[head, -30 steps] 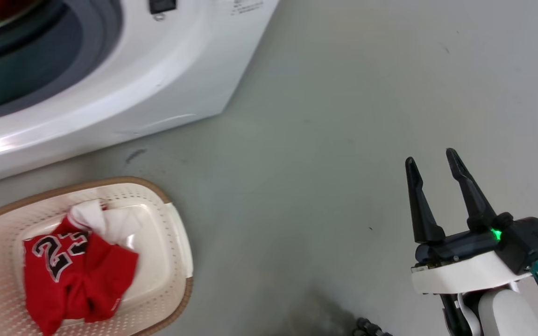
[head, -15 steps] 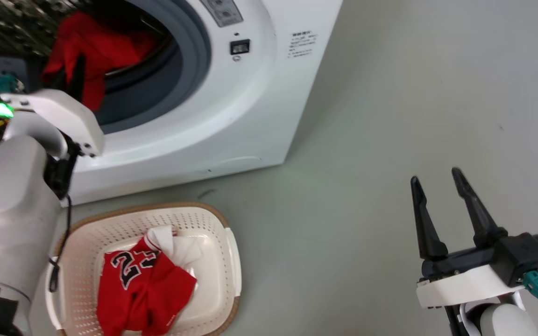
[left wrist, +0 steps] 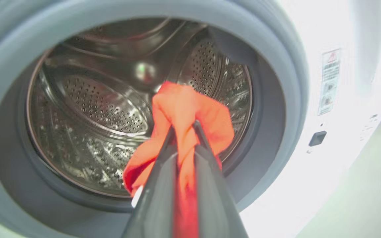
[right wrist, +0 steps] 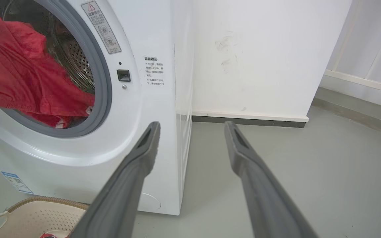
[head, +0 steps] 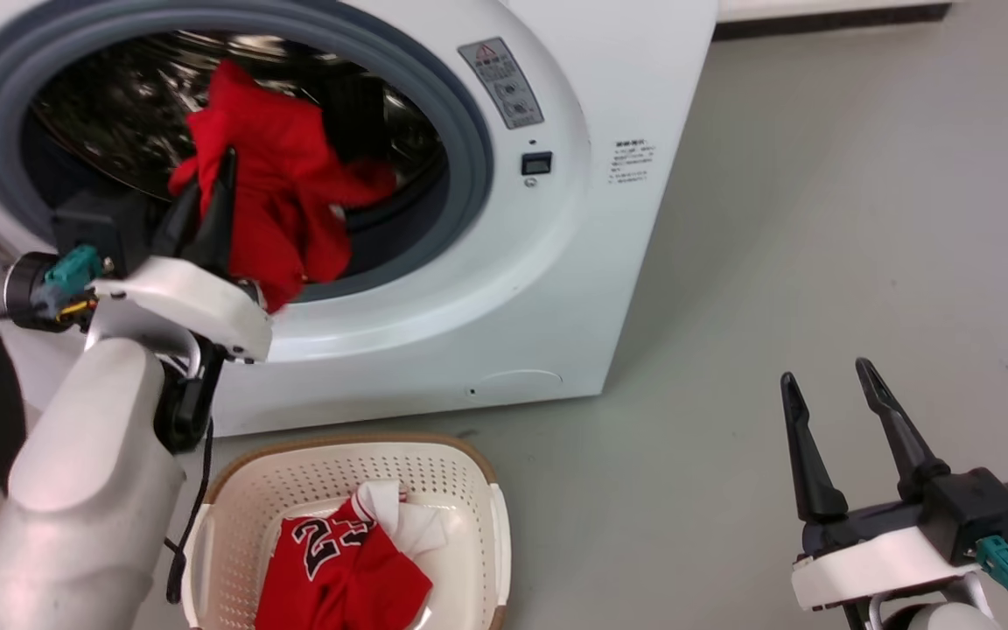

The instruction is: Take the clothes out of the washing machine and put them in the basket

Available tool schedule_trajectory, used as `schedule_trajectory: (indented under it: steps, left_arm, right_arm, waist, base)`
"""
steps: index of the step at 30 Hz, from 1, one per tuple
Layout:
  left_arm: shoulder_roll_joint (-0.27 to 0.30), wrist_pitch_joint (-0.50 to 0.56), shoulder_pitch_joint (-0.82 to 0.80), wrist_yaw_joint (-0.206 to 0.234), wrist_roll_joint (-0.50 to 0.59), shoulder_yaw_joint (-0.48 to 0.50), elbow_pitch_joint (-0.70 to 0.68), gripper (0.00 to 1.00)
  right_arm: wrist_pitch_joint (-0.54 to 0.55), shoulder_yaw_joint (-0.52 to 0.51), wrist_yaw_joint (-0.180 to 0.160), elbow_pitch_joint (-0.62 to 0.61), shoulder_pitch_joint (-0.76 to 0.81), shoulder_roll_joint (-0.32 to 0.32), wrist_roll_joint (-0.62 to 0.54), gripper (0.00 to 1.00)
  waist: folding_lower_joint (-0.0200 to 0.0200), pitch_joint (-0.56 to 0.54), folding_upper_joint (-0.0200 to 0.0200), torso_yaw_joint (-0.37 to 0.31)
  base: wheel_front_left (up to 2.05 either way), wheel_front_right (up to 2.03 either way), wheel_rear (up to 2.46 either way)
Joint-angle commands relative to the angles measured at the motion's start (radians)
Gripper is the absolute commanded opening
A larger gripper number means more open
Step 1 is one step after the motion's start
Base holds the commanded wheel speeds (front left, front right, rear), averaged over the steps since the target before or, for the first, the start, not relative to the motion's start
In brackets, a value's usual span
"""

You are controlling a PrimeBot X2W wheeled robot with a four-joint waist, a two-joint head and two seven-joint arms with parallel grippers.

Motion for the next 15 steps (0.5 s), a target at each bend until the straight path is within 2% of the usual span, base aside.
schedule_trajectory:
  steps: [1,9,15]
  left_arm:
    - [-0.001,-0.003,0.02,0.006,0.008,0.011,-0.024,0.0]
    - [0.002,-0.002,0.211,0.023,0.022,0.06,-0.335,0.0]
    - [0.011,0.095,0.34,0.048,-0.006,0.028,-0.571,0.0]
  right_arm:
    - [-0.002,-0.002,-0.001,0.003,0.012,0.0,-0.005,1.0]
    - [-0.002,-0.022,-0.001,0.007,0.032,0.0,-0.006,1.0]
    - [-0.002,-0.023,-0.001,0.007,0.043,0.0,-0.005,1.0]
  waist:
    - [0.0002,-0.024,-0.0001,0.022]
    - [0.0002,-0.065,-0.0001,0.062]
    - [0.0002,-0.065,-0.0001,0.089]
  base:
    - [0.0,0.0,0.0]
    - [0.0,0.0,0.0]
    - [0.0,0.0,0.0]
